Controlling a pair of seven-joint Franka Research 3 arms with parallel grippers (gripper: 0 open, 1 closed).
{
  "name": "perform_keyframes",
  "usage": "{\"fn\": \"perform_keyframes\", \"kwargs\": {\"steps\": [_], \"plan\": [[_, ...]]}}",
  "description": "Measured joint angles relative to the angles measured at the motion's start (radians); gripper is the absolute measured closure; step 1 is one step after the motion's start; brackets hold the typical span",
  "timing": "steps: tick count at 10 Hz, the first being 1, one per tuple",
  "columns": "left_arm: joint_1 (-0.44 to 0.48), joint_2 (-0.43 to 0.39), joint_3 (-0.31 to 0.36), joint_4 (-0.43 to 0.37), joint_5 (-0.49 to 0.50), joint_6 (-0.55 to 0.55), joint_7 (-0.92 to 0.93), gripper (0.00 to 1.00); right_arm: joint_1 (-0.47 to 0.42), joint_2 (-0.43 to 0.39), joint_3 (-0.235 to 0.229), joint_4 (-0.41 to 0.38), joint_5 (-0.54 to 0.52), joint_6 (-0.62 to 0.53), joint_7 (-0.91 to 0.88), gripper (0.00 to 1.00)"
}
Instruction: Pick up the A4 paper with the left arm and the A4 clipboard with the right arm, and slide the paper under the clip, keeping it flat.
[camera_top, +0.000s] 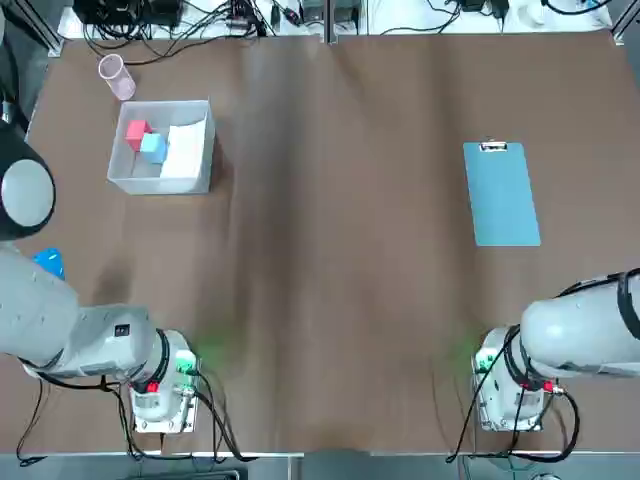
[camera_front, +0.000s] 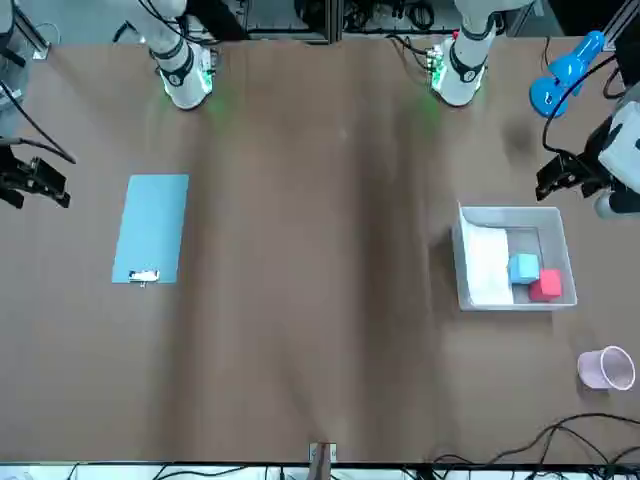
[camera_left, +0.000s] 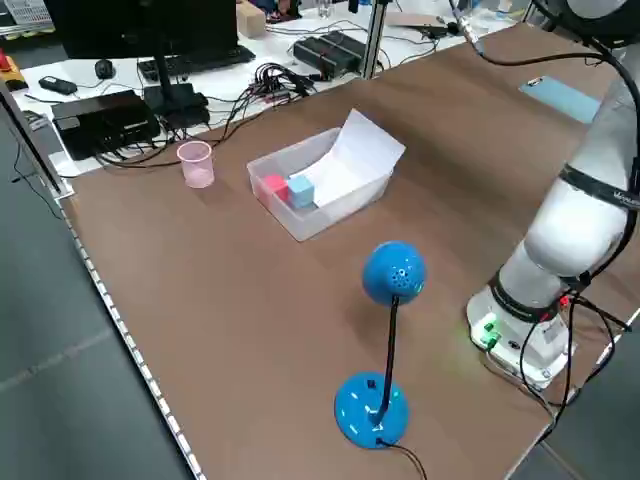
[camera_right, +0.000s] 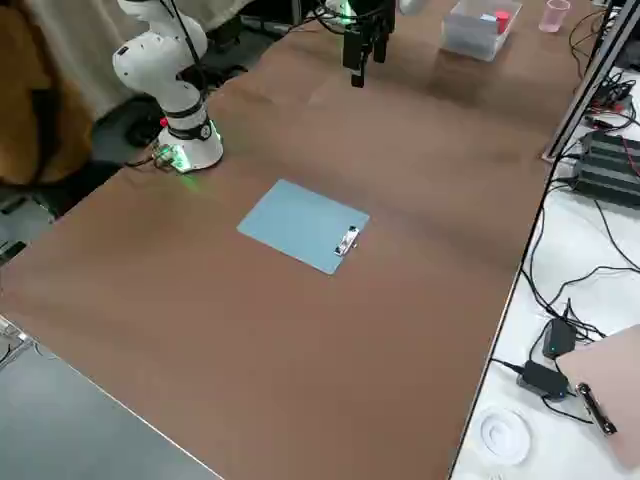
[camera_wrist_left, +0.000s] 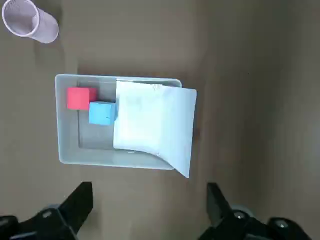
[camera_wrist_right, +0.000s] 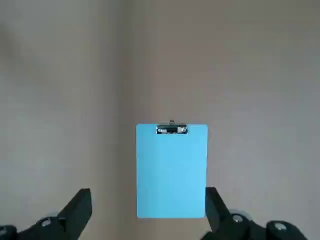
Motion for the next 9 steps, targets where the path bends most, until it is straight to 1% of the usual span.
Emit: {"fn": "perform_keyframes", "kwargs": {"steps": [4, 6, 7, 8, 9], "plan": [[-0.005, 0.009, -0.001, -0.005, 0.000, 0.011, 0.001, 0.00, -0.001, 0.000, -0.004, 0.001, -0.008, 0.000, 0.000, 0.00], [-0.021, 0.052, -0.007, -0.009, 0.000, 0.015, -0.001, 0.00, 0.000, 0.000, -0.002, 0.002, -0.026, 0.000, 0.000, 0.00], [-0.031, 0.078, -0.007, -0.011, 0.015, 0.018, -0.005, 0.00, 0.000, 0.000, -0.002, 0.004, -0.026, 0.000, 0.013, 0.00], [-0.044, 0.100, -0.008, -0.015, 0.050, 0.019, -0.006, 0.00, 0.000, 0.000, -0.002, 0.011, -0.027, 0.000, 0.065, 0.00], [-0.074, 0.118, -0.009, -0.028, 0.097, 0.024, -0.030, 0.00, -0.001, 0.000, -0.004, 0.018, -0.027, 0.000, 0.162, 0.01]]}}
